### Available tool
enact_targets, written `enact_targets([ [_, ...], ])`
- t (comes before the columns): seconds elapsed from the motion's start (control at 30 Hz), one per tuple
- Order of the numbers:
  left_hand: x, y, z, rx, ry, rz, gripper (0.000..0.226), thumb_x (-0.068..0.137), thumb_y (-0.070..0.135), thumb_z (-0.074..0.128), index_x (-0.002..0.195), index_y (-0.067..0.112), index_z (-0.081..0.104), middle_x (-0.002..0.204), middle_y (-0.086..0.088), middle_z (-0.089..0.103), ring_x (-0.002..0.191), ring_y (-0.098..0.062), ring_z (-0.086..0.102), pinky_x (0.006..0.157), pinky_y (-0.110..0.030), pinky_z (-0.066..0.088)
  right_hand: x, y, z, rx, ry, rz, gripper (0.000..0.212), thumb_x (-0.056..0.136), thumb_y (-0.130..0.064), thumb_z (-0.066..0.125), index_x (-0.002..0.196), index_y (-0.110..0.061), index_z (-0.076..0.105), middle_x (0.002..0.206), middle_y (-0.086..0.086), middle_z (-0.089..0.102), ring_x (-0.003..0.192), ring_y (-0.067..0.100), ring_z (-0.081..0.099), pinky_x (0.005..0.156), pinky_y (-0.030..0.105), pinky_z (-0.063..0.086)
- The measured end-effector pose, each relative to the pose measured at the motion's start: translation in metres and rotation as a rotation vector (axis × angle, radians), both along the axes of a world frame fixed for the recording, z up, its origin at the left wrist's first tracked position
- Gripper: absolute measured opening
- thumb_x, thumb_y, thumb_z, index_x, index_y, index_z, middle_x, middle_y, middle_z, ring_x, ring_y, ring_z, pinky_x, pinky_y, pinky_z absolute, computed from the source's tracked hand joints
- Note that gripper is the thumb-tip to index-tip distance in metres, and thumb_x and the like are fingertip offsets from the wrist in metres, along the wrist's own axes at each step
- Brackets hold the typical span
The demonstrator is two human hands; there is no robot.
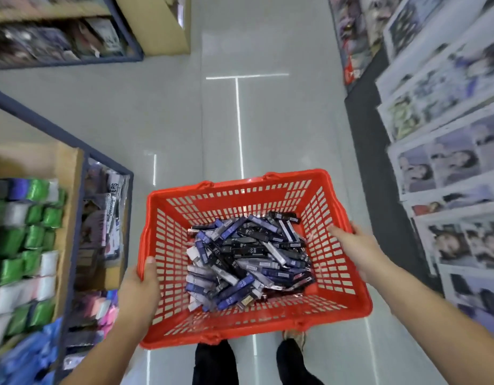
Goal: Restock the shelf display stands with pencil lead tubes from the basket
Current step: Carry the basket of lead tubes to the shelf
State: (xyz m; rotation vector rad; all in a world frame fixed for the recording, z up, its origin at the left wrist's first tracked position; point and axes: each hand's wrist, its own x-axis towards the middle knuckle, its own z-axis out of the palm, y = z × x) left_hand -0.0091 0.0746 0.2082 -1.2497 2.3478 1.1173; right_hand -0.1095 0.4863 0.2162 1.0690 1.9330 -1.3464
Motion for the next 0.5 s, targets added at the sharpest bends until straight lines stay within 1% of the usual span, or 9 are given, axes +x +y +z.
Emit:
enact_targets([
  [0.1, -0.016, 0.028, 0.084, -0.124, 0.092, -0.035, 0.05, 0.106, 0.048, 0.042, 0.114, 0.002, 0.062, 0.104, -0.021, 0.07, 0.093, -0.042, 0.066, 0.084, -0.045, 0.052, -0.007, 0.03, 0.092, -0.076, 0.111, 0.016, 0.022, 0.097, -0.045, 0.068, 0.114, -0.032, 0.06, 0.101, 0.006, 0.078, 0.086, 0.029, 0.078, 0.085, 0.054, 0.062],
  [0.17, -0.03, 0.042, 0.132, -0.193, 0.104, -0.047, 0.049, 0.108, 0.043, 0.042, 0.116, -0.001, 0.06, 0.112, -0.029, 0.067, 0.105, -0.049, 0.063, 0.088, -0.046, 0.046, -0.013, 0.041, 0.147, -0.084, 0.179, 0.037, 0.026, 0.1, -0.046, 0.063, 0.12, -0.03, 0.058, 0.103, 0.006, 0.077, 0.088, 0.027, 0.077, 0.077, 0.044, 0.062],
  [0.2, -0.04, 0.046, 0.152, -0.221, 0.122, -0.06, 0.05, 0.108, 0.044, 0.042, 0.117, -0.002, 0.06, 0.114, -0.03, 0.067, 0.107, -0.05, 0.062, 0.089, -0.047, 0.046, -0.018, 0.047, 0.17, -0.083, 0.216, 0.049, 0.029, 0.101, -0.046, 0.062, 0.124, -0.029, 0.056, 0.104, 0.005, 0.076, 0.089, 0.026, 0.077, 0.074, 0.041, 0.061],
  [0.27, -0.062, 0.051, 0.181, -0.252, 0.19, -0.074, 0.056, 0.106, 0.051, 0.041, 0.115, 0.0, 0.062, 0.112, -0.03, 0.068, 0.106, -0.05, 0.064, 0.09, -0.049, 0.048, -0.031, 0.058, 0.205, -0.074, 0.301, 0.054, 0.026, 0.102, -0.045, 0.06, 0.123, -0.03, 0.057, 0.106, 0.006, 0.076, 0.091, 0.027, 0.076, 0.078, 0.044, 0.062],
  [0.3, -0.073, 0.05, 0.19, -0.259, 0.224, -0.076, 0.059, 0.104, 0.054, 0.04, 0.113, 0.0, 0.063, 0.11, -0.029, 0.069, 0.104, -0.049, 0.065, 0.089, -0.05, 0.049, -0.04, 0.06, 0.219, -0.052, 0.352, 0.042, 0.021, 0.102, -0.043, 0.06, 0.119, -0.031, 0.058, 0.106, 0.006, 0.076, 0.09, 0.026, 0.076, 0.081, 0.046, 0.062],
  [0.33, -0.086, 0.05, 0.198, -0.262, 0.247, -0.083, 0.06, 0.103, 0.055, 0.04, 0.112, 0.001, 0.064, 0.108, -0.028, 0.07, 0.103, -0.049, 0.065, 0.088, -0.05, 0.05, -0.049, 0.062, 0.23, -0.018, 0.403, 0.031, 0.016, 0.102, -0.04, 0.061, 0.115, -0.03, 0.06, 0.105, 0.006, 0.076, 0.089, 0.025, 0.075, 0.082, 0.044, 0.061],
  [0.4, -0.115, 0.048, 0.213, -0.297, 0.253, -0.106, 0.057, 0.105, 0.052, 0.039, 0.114, 0.0, 0.062, 0.111, -0.028, 0.069, 0.104, -0.049, 0.065, 0.088, -0.05, 0.05, -0.072, 0.061, 0.244, 0.025, 0.472, 0.001, 0.018, 0.102, -0.038, 0.061, 0.114, -0.025, 0.061, 0.103, 0.007, 0.075, 0.085, 0.024, 0.074, 0.076, 0.039, 0.059],
  [0.43, -0.132, 0.047, 0.218, -0.306, 0.262, -0.115, 0.058, 0.106, 0.052, 0.038, 0.116, 0.0, 0.061, 0.113, -0.028, 0.068, 0.104, -0.049, 0.065, 0.088, -0.048, 0.05, -0.086, 0.058, 0.251, 0.025, 0.493, -0.008, 0.019, 0.102, -0.038, 0.061, 0.114, -0.023, 0.06, 0.101, 0.007, 0.075, 0.085, 0.025, 0.074, 0.075, 0.039, 0.059],
  [0.5, -0.17, 0.042, 0.227, -0.299, 0.278, -0.11, 0.063, 0.103, 0.06, 0.035, 0.118, 0.004, 0.059, 0.113, -0.024, 0.07, 0.101, -0.046, 0.067, 0.09, -0.047, 0.054, -0.117, 0.051, 0.26, 0.028, 0.528, -0.001, 0.019, 0.101, -0.038, 0.061, 0.111, -0.022, 0.059, 0.101, 0.008, 0.074, 0.087, 0.027, 0.074, 0.079, 0.044, 0.061],
])
